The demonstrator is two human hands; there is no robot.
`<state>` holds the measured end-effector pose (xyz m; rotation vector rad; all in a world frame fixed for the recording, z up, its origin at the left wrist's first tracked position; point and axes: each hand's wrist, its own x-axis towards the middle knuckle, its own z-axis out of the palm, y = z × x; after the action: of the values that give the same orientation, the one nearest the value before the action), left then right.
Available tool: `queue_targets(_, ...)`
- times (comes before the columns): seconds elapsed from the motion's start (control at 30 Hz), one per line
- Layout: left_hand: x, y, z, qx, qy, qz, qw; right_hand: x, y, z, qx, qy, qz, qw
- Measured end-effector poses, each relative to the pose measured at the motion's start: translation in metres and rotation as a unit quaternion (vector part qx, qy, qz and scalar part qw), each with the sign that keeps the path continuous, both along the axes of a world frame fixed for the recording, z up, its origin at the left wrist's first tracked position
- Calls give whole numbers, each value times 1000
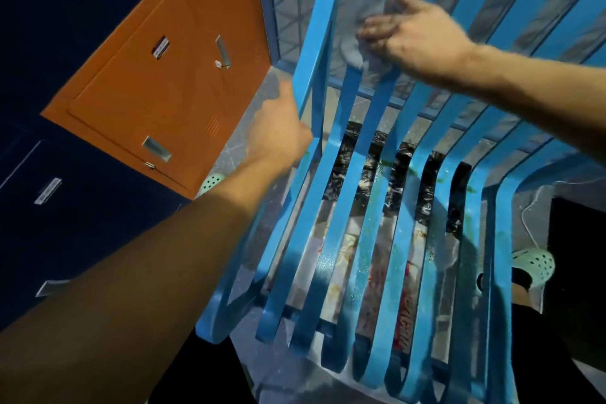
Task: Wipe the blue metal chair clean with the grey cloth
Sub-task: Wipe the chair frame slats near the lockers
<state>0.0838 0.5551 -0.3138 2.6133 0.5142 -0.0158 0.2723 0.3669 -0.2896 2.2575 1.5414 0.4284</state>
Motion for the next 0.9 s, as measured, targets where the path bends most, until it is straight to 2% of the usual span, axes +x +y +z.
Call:
queue_targets(0.1,0,2,-1,-72,-4,12,997,19,-6,38,-9,-30,8,999)
queue_targets(0.17,-4,4,2,-116,2,23,993,23,-4,58,8,100,8,995)
queue_targets(0.2,-6,3,3,-124,5,27,992,23,-1,69,48,150,13,987)
queue_targets(0.23,-9,2,5,-130,7,30,991,22,4,78,76,151,4,986)
queue_targets(0.37,-28,0,2,-135,17,40,990,13,16,96,109,-13,32,993)
queue_targets(0.43,-37,1,-2,-126,25,41,991,12,16,100,100,-50,37,993)
queue_targets(0.53,-34,6,-1,-112,49,35,992,14,21,112,105,-20,57,993)
queue_targets(0.63,-10,14,3,-92,70,21,993,17,29,103,114,-26,70,991)
queue_targets(0.8,13,5,-1,-79,-26,49,995,20,28,86,114,-1,57,992)
queue_targets(0.9,11,3,-4,-57,-28,44,997,27,25,111,91,0,70,993)
